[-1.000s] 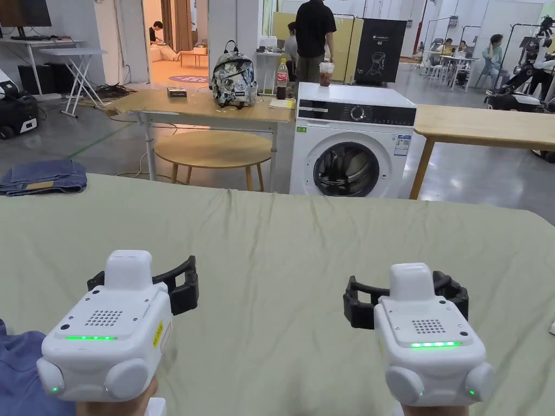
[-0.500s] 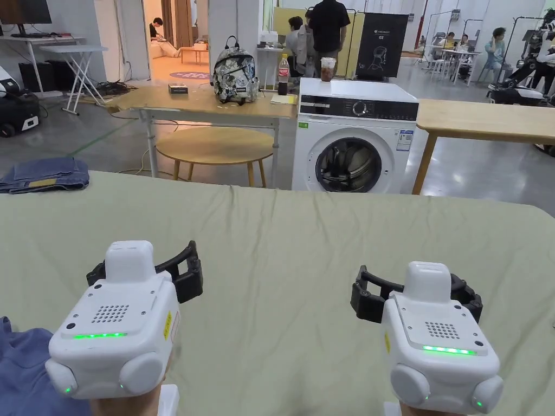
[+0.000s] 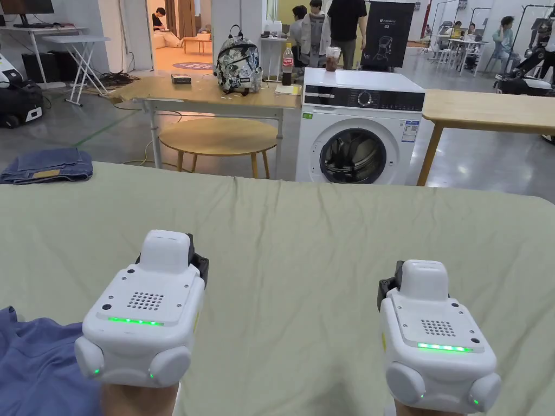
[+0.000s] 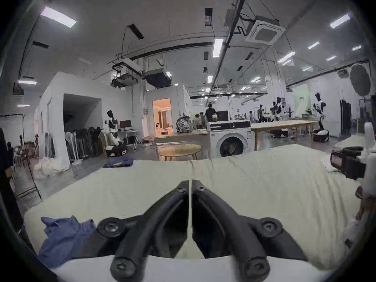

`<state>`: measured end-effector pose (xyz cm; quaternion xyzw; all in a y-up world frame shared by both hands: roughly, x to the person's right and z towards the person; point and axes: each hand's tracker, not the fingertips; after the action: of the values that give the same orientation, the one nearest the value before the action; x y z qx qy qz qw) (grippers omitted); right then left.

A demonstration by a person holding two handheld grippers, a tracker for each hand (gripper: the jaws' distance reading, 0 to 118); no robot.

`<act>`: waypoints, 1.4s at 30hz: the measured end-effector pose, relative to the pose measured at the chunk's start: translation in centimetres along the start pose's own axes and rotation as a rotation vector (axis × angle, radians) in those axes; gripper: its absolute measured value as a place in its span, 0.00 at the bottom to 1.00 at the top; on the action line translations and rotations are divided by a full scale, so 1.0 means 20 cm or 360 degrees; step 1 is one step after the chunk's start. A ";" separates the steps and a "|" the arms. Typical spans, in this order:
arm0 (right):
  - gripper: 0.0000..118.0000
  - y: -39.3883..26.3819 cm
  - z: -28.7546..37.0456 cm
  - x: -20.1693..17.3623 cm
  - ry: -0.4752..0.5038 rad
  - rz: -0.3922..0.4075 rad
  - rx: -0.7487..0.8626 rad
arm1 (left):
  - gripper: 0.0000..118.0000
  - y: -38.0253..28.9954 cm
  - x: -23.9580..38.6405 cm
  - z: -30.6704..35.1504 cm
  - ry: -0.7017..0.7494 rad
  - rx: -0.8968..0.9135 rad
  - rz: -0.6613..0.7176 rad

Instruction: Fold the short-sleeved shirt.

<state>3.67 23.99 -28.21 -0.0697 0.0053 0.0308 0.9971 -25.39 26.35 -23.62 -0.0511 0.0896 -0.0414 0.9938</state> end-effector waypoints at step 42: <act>0.00 -0.16 -0.05 -0.38 0.0319 0.0157 -0.0225 | 0.80 -0.71 -1.50 0.02 -0.0032 -0.1496 0.0550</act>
<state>-3.77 20.20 -28.67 -0.1422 0.1063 0.0729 0.9814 -55.73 15.09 -16.51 -0.4781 0.0963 0.1693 0.8564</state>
